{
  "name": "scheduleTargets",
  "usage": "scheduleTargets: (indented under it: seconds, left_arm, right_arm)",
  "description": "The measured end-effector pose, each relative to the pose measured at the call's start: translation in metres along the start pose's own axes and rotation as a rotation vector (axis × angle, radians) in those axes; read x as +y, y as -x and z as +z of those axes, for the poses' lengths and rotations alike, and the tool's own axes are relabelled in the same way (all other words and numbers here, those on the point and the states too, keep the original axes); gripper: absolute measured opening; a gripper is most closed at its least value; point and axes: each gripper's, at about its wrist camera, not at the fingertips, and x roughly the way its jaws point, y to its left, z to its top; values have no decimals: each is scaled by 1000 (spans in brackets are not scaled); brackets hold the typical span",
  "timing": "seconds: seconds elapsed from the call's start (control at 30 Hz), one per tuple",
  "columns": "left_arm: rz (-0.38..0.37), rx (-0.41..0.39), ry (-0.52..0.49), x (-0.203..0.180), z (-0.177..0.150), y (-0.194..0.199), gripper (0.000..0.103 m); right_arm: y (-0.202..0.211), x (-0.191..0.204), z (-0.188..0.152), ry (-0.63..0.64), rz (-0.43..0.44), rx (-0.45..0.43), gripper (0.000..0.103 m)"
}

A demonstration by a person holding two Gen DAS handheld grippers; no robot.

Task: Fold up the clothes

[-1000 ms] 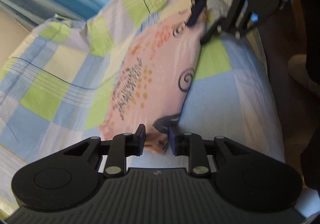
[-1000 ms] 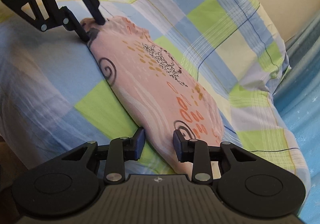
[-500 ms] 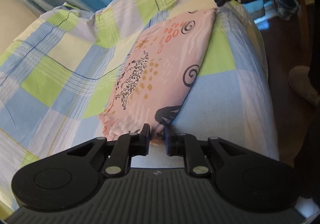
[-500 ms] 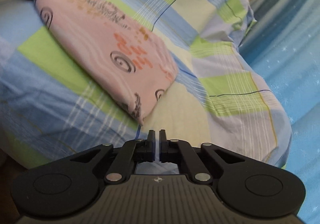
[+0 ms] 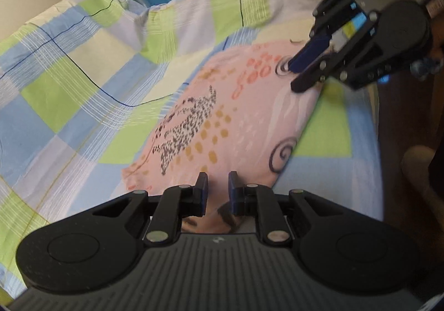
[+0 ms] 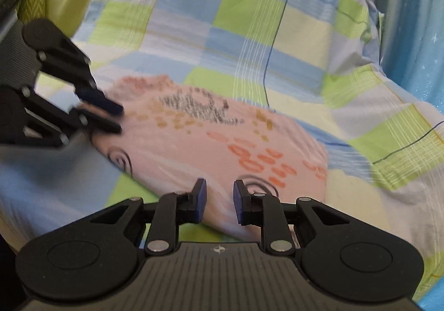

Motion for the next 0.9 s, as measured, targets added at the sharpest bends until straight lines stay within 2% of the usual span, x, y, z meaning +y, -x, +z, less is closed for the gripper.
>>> scheduleTargets:
  seconds: [0.13, 0.2, 0.33, 0.47, 0.53, 0.63, 0.73, 0.8, 0.9]
  left_arm:
    - [32, 35, 34, 16, -9, 8, 14]
    - [54, 41, 64, 26, -9, 10, 14]
    - [54, 23, 119, 41, 2, -2, 14]
    - [38, 26, 123, 45, 13, -29, 14]
    - [56, 79, 131, 50, 7, -47, 14]
    - [82, 83, 209, 69, -4, -54, 14]
    - [90, 64, 269, 82, 3, -55, 14]
    - [41, 30, 302, 85, 17, -61, 14]
    - [-48, -2, 279, 77, 39, -78, 13]
  right_arm:
    - [2, -35, -7, -166, -51, 20, 24]
    - [4, -40, -2, -171, -82, -13, 24]
    - [-10, -40, 14, -182, -24, -49, 23]
    - [-40, -38, 20, -122, -39, 18, 22]
    - [-45, -51, 22, -161, -78, 29, 23]
    - [-46, -74, 24, -257, -117, 32, 23]
    - [-46, -79, 35, -301, -55, -26, 23]
    - [-53, -73, 47, -288, 6, -46, 23]
    - [-76, -56, 65, -234, 96, -10, 22]
